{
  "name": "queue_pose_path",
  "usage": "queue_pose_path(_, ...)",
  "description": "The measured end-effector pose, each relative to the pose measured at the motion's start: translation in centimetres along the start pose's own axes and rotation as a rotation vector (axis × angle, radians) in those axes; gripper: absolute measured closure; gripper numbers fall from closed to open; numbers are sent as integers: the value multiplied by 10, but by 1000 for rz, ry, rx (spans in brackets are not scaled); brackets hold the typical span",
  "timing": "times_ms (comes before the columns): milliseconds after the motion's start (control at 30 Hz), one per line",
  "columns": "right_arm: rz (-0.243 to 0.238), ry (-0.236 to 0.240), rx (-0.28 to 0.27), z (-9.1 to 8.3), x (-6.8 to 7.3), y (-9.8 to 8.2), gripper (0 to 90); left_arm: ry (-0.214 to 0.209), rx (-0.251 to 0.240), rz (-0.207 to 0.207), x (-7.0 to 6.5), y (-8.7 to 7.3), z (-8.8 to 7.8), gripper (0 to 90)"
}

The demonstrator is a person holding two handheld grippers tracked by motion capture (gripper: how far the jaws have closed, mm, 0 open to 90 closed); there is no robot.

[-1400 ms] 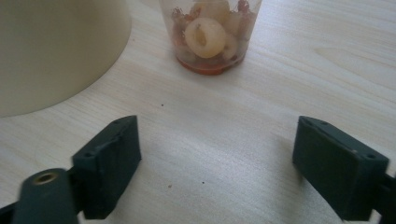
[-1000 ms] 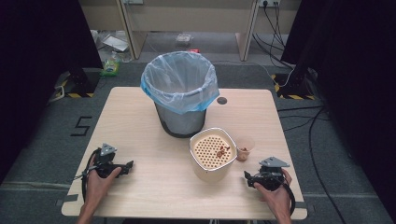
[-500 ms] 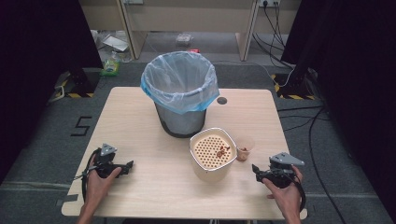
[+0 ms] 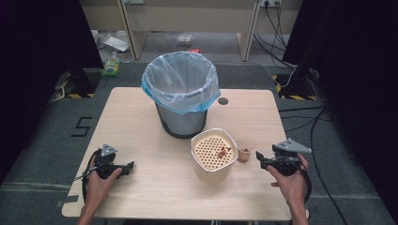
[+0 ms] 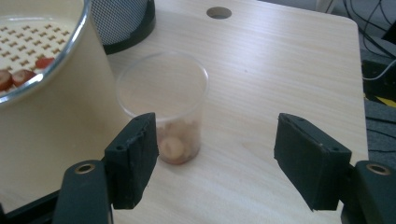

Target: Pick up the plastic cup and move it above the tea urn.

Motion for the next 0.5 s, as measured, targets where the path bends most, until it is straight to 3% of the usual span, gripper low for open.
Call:
queue_pose_path(367, -39, 21, 13, 18, 3, 27, 353, 0, -1, 0, 0, 0, 0, 0)
queue_pose_path(500, -22, 19, 12, 24, 1, 32, 386, 0, 0, 0, 0, 0, 0, 0)
Point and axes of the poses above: each handheld gripper's, and its own axes: z roughly forward along the jaws, y roughly out of its top, x roughly to its left, the point moved 8 cm from there along z, roughly forward along the jaws, and after that the axes turned 4 degrees about -z, right-handed, at the moved point
